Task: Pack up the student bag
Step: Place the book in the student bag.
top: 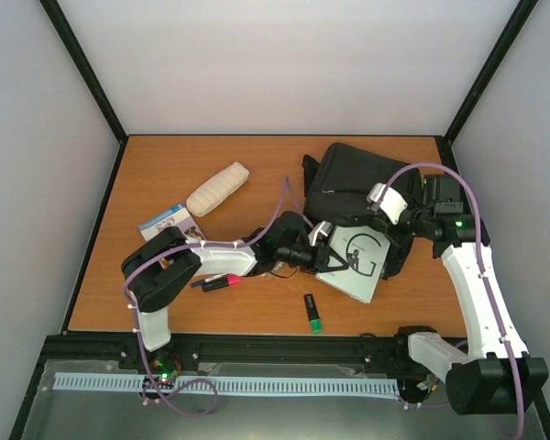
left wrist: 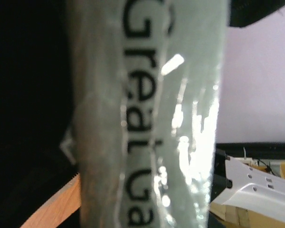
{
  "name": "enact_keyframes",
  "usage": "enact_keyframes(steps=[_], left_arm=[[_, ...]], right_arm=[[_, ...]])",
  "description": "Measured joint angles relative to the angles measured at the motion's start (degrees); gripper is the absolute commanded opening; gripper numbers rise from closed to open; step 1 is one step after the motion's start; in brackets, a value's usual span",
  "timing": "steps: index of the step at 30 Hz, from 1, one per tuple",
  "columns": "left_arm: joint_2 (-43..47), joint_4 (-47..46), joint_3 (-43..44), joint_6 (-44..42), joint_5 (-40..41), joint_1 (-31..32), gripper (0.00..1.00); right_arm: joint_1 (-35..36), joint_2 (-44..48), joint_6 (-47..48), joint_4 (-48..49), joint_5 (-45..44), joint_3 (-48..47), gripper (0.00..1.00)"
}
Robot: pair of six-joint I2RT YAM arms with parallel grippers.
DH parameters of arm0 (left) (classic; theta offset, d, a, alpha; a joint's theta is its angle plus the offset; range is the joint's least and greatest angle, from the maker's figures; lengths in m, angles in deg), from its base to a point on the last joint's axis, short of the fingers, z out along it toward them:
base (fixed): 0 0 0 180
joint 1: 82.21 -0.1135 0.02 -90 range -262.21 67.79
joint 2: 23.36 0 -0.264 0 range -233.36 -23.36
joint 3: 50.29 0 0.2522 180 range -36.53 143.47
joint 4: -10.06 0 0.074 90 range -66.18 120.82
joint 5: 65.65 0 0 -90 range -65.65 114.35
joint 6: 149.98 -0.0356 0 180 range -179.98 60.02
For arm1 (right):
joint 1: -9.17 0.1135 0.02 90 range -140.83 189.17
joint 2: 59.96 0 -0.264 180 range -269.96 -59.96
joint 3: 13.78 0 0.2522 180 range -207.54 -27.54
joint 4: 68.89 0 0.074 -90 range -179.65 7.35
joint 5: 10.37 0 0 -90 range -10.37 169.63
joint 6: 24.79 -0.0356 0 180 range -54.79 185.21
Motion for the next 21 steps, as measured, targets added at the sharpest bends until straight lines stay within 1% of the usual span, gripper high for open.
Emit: enact_keyframes(steps=[3, 6, 11, 12, 13, 14, 15, 16, 18, 21], left_arm=[[-0.4, -1.6, -0.9, 1.9, 1.6, -0.5, 0.01], [-2.8, -3.7, -0.9, 3.2, 2.5, -1.4, 0.01], [-8.8, -6.8, -0.9, 5.6, 3.6, -2.0, 0.01], [-9.6, -7.9, -0.9, 6.3, 3.5, -2.0, 0.01], [-10.0, -8.7, -0.9, 6.5, 3.5, -2.0, 0.01], [-10.2, -9.4, -0.9, 6.8, 3.5, -2.0, 0.01], [-10.2, -9.7, -0.9, 7.0, 3.6, -1.9, 0.01], [-10.3, -9.9, -0.9, 7.1, 3.6, -1.8, 0.01], [-10.3, -10.1, -0.9, 7.3, 3.7, -1.8, 0.01], [-10.3, -10.2, -0.9, 7.3, 3.7, -1.6, 0.01]], right_arm=[[0.0, 0.0, 1.1, -0.3, 0.0, 0.0, 0.03], [0.0, 0.5, 4.1, -0.9, 0.4, 1.3, 0.03], [0.0, 0.6, 9.0, -2.4, 0.8, 6.9, 0.03], [0.0, 0.3, 9.6, -2.6, 0.9, 7.9, 0.05], [0.0, 0.0, 9.9, -2.5, 0.9, 8.7, 0.16], [0.0, -0.1, 10.0, -2.3, 0.9, 9.3, 0.33], [0.0, -0.2, 9.9, -1.8, 1.0, 10.1, 0.45], [0.0, -0.2, 9.8, -1.2, 1.1, 10.8, 0.51], [0.0, -0.3, 9.6, 0.0, 1.3, 11.8, 0.60], [0.0, -1.0, 9.5, 1.0, 2.4, 12.0, 0.67]])
